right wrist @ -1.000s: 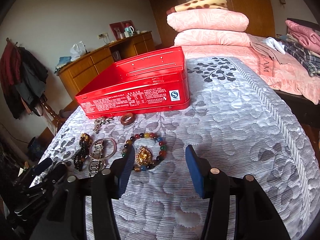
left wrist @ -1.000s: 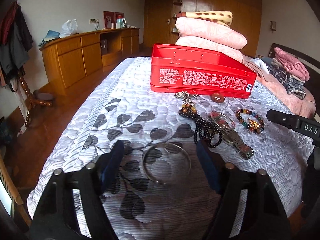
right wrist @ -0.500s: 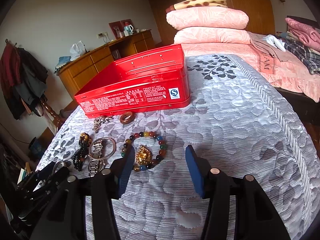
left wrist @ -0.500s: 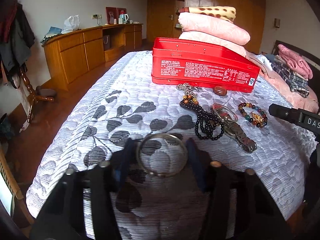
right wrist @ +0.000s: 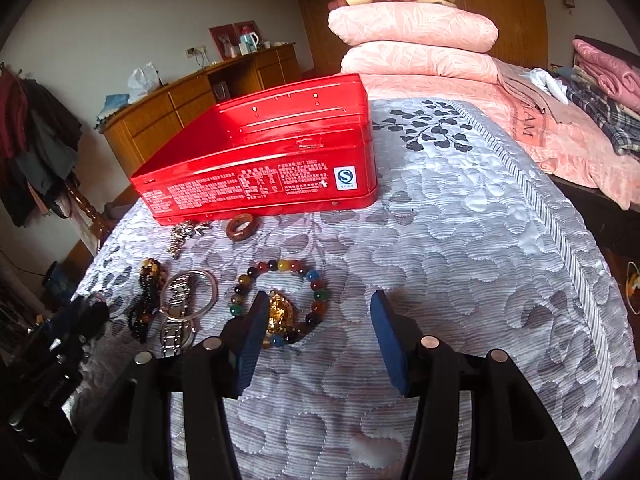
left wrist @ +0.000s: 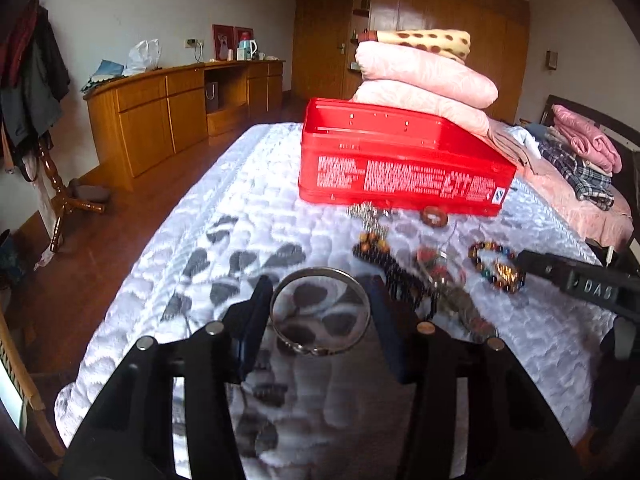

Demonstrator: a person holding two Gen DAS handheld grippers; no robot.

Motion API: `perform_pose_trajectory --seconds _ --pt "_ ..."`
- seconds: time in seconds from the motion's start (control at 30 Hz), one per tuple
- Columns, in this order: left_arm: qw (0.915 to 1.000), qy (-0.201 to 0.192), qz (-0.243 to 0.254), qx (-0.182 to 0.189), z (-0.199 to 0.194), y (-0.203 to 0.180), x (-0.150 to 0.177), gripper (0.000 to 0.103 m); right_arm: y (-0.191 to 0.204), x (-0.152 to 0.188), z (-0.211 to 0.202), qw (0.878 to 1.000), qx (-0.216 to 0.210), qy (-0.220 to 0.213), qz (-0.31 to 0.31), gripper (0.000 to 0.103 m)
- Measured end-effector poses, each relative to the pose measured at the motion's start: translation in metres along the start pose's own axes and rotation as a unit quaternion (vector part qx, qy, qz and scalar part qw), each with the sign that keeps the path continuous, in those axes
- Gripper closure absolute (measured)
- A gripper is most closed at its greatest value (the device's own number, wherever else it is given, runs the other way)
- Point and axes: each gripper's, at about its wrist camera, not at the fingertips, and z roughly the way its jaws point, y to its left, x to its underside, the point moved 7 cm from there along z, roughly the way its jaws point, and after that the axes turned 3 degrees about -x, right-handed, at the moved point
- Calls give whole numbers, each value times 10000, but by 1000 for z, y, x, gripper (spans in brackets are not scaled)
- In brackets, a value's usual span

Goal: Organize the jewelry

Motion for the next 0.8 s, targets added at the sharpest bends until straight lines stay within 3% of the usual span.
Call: perform_pose_trajectory --seconds 0.13,0.3,0.47,0.8 --pt "10000 -6 -33 11 3 0 -4 55 19 -4 -4 9992 -278 -187 -205 51" --pt "10000 -9 -48 -45 4 6 -8 55 56 -3 5 9965 -708 -48 -447 51" --pt "9997 -41 -92 -242 6 24 -15 55 80 -1 19 9950 -791 123 -601 51" --pt "9997 143 -148 -140 15 36 -15 55 90 1 41 9940 -696 516 -665 51"
